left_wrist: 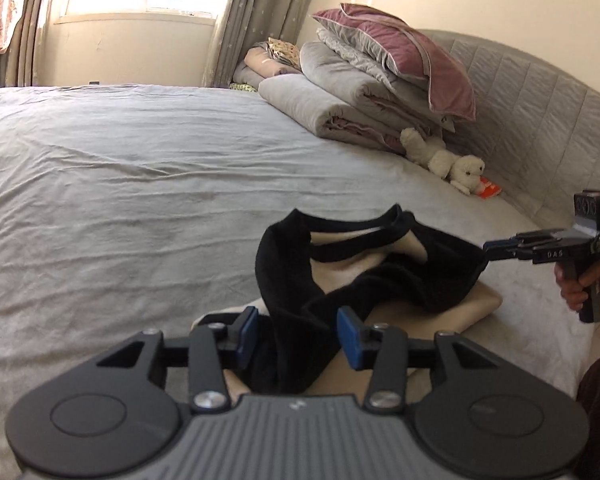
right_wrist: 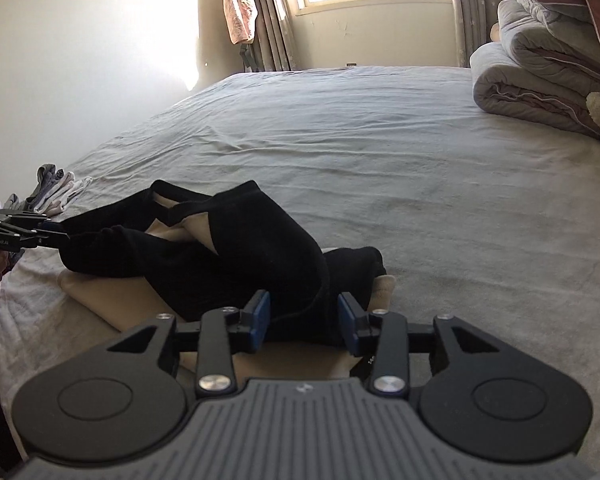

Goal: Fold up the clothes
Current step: 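Lift the black shirt and fold it over the beige shirt with both tools, then lay the folded stack down and open both tools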

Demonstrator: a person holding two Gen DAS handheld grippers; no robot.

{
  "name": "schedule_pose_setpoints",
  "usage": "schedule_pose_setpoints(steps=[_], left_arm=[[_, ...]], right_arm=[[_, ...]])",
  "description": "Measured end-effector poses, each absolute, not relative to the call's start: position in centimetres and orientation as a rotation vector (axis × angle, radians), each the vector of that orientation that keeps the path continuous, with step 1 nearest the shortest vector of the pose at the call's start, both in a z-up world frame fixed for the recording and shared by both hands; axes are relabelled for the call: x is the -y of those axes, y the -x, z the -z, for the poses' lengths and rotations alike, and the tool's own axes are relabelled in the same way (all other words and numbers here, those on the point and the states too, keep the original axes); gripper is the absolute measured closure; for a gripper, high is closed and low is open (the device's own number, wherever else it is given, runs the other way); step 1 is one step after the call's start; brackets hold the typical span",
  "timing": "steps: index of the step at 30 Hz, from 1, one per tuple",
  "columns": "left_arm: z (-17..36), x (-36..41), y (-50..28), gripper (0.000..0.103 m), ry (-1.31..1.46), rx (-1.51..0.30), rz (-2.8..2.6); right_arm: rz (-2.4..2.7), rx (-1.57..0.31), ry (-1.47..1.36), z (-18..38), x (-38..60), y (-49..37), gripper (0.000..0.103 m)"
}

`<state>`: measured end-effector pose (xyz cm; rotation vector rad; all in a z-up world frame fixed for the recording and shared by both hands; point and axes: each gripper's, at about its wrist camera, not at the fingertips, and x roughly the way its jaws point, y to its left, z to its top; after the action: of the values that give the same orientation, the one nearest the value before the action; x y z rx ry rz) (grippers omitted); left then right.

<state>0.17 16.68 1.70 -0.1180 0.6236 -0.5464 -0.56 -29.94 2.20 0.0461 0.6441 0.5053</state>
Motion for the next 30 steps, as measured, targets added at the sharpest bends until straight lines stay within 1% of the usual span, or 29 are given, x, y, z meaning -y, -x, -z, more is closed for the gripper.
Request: schedule_pose_setpoints(steps=[2, 3, 7, 13, 15, 17, 18, 19, 20, 21, 22, 23, 25, 27, 28, 30], left_arm=[[-2.4, -17.2, -0.8, 0.048, 0.181, -0.604, 0.545], [-2.4, -17.2, -1.3, 0.047, 0.189, -0.604, 0.541], [-2.1, -16.2, -3.5, 0.047, 0.184, -0.621, 0.521], [-0.6, -14.1, -6.6, 0.05, 0.147, -0.668, 0.529], [-0.3, -13.8, -7.4, 0.053, 0.156, -0.675, 0.545], [0.0, -13.7, -7.8, 0.058, 0.167, -0.675, 0.552], [0.1, -13.7, -8.1, 0.058, 0.173, -0.673, 0.556], [0.2, -13.7, -8.2, 0.062, 0.179, -0.672, 0.56], [0.3, -13.6, -8.4, 0.071, 0.184, -0.67, 0.564], [0.4, -13.6, -8.5, 0.074, 0.185, -0.669, 0.564], [0.5, -13.6, -8.5, 0.081, 0.182, -0.665, 0.566], [0.5, -13.6, -8.4, 0.09, 0.174, -0.66, 0.57], [0.4, -13.5, -8.1, 0.098, 0.158, -0.648, 0.578], [0.0, -13.4, -7.6, 0.1, 0.145, -0.624, 0.589], [-0.2, -13.4, -7.3, 0.1, 0.139, -0.612, 0.595], [-1.0, -13.5, -6.4, 0.1, 0.134, -0.587, 0.621]], right_arm=[[-0.505, -0.629, -0.074, -2.8, 30.0, 0.0, 0.059], [-0.505, -0.621, -0.092, -3.1, 30.0, -0.3, 0.059], [-0.52, -0.611, -0.133, -3.5, 28.8, -2.4, 0.057], [-0.543, -0.669, -0.112, -2.4, 26.4, -5.9, 0.051], [-0.56, -0.696, -0.122, -1.8, 26.1, -7.0, 0.051], [-0.579, -0.719, -0.133, -1.2, 25.9, -7.9, 0.051], [-0.595, -0.729, -0.148, -1.0, 25.8, -8.4, 0.051], [-0.607, -0.733, -0.162, -0.9, 25.8, -8.6, 0.051], [-0.626, -0.732, -0.181, -0.8, 25.8, -8.9, 0.051], [-0.64, -0.723, -0.185, -0.8, 25.7, -8.9, 0.051], [-0.655, -0.714, -0.189, -0.9, 25.6, -8.9, 0.051], [-0.67, -0.705, -0.192, -1.0, 25.4, -8.9, 0.053], [-0.692, -0.698, -0.195, -1.1, 25.1, -8.8, 0.08], [-0.698, -0.684, -0.181, -1.5, 24.8, -8.4, 0.083], [-0.706, -0.676, -0.181, -1.7, 24.9, -8.2, 0.088], [-0.723, -0.66, -0.182, -2.2, 25.1, -7.5, 0.09]])
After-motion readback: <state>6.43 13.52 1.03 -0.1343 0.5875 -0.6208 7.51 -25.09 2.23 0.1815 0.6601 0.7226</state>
